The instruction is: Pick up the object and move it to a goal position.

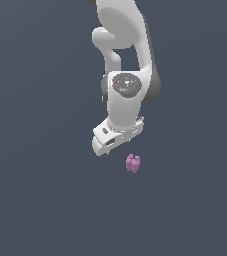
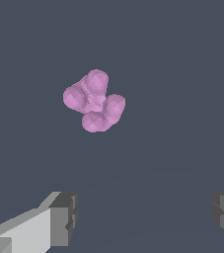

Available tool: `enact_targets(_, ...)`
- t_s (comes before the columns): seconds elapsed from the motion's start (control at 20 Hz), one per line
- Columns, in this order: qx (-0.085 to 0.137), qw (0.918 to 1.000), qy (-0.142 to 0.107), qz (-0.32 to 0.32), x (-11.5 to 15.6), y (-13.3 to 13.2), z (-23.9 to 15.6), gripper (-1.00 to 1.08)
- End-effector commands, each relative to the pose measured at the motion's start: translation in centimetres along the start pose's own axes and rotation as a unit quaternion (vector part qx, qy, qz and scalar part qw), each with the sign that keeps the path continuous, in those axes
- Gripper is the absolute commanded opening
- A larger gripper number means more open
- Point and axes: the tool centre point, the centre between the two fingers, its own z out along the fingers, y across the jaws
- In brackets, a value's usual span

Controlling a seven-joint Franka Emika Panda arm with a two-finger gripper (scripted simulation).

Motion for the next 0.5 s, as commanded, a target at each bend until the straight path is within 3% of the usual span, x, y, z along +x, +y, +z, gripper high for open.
enact_targets(0.0,0.001,0.9992,0.002,-0.041,0.9,-0.4,0.1,1.0)
enact_targets(0.45,0.003,0.9832,0.01,-0.182,3.8,-2.0,0.3,1.0)
